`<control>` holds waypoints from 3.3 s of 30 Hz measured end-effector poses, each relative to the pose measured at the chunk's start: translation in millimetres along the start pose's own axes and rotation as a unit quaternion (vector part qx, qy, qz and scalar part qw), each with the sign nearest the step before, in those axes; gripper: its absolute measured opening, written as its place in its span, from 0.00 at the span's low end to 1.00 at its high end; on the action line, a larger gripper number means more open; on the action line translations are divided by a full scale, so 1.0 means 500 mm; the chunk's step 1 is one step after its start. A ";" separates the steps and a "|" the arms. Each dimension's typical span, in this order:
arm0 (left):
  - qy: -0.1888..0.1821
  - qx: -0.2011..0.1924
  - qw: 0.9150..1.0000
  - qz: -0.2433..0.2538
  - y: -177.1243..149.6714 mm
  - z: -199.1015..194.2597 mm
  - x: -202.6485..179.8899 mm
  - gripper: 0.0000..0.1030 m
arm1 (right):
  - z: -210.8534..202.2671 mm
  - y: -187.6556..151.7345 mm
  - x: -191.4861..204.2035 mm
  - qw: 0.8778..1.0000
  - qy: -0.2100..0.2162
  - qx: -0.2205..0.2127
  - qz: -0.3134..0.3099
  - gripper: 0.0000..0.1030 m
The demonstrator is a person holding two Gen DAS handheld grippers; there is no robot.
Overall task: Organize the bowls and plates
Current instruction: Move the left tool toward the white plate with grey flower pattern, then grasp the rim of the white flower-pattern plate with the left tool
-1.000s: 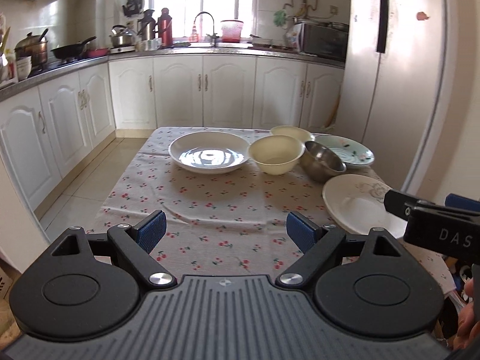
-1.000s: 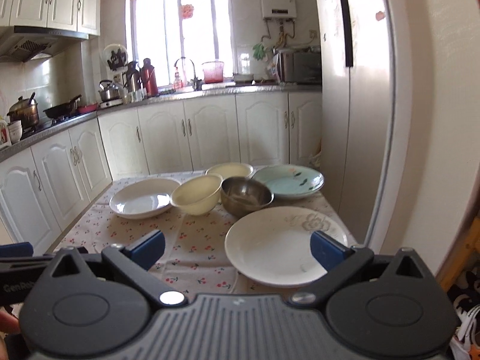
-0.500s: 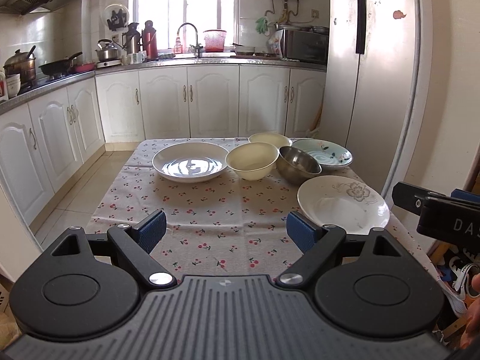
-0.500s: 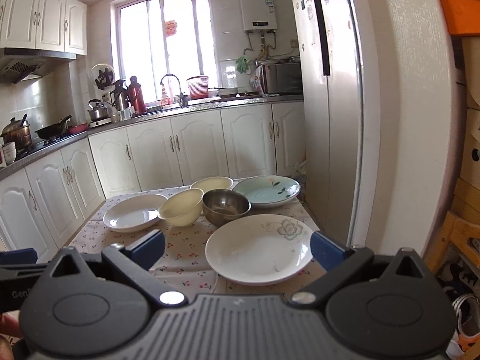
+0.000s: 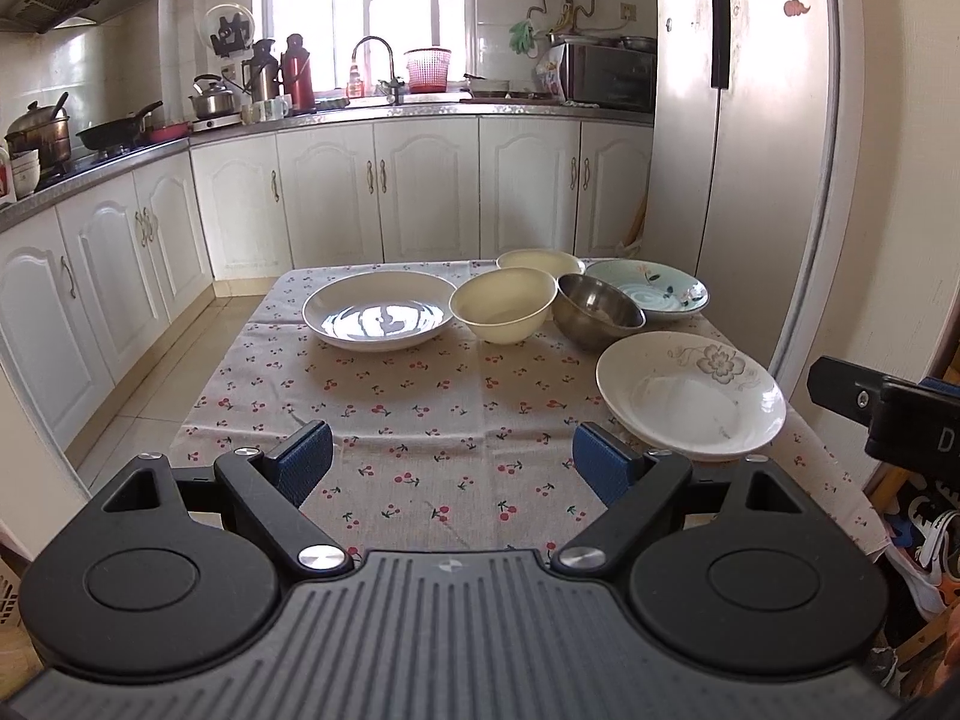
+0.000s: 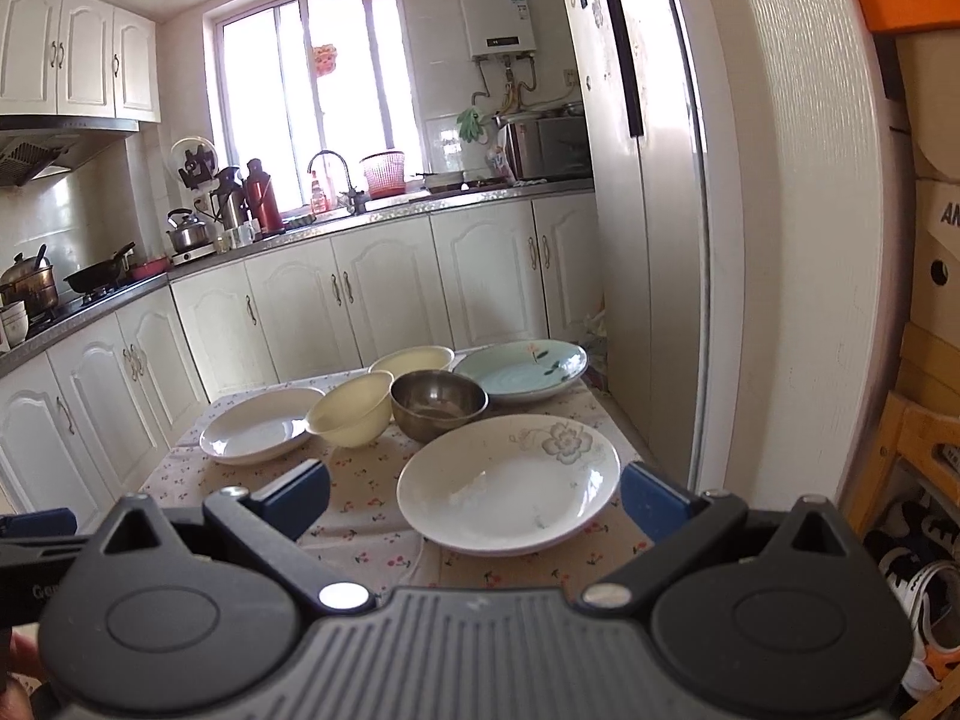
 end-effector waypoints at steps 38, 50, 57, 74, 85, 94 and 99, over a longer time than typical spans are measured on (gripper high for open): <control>-0.092 0.062 0.992 -0.061 0.010 0.188 -0.052 1.00 | 0.163 -0.027 -0.160 0.995 0.007 0.037 0.093 0.99; -0.162 0.082 0.980 -0.085 0.018 0.288 -0.133 0.93 | 0.273 -0.030 -0.209 0.977 0.079 0.067 0.188 0.99; -0.164 0.102 0.978 -0.079 0.006 0.324 -0.156 0.85 | 0.304 -0.038 -0.216 0.975 0.082 0.080 0.190 0.98; -0.162 0.110 0.979 -0.054 -0.001 0.360 -0.192 0.77 | 0.334 -0.028 -0.202 0.973 0.115 0.088 0.177 0.98; -0.184 0.111 0.976 -0.044 -0.003 0.347 -0.213 0.63 | 0.337 -0.027 -0.189 0.976 0.112 0.090 0.167 1.00; -0.179 0.119 0.975 -0.062 0.001 0.342 -0.195 0.62 | 0.330 -0.031 -0.172 0.976 0.109 0.096 0.162 1.00; -0.173 0.118 0.975 -0.071 0.000 0.335 -0.165 0.62 | 0.328 -0.035 -0.152 0.976 0.116 0.099 0.155 1.00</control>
Point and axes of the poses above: each gripper's, at about its wrist camera, not at the fingertips, and z roughly the way its jaws point, x to its left, y to its top, the point moved 7 cm from there along z, roughly the way its jaws point, and after that the axes turned 3 degrees about -z, right-handed, at the moved point
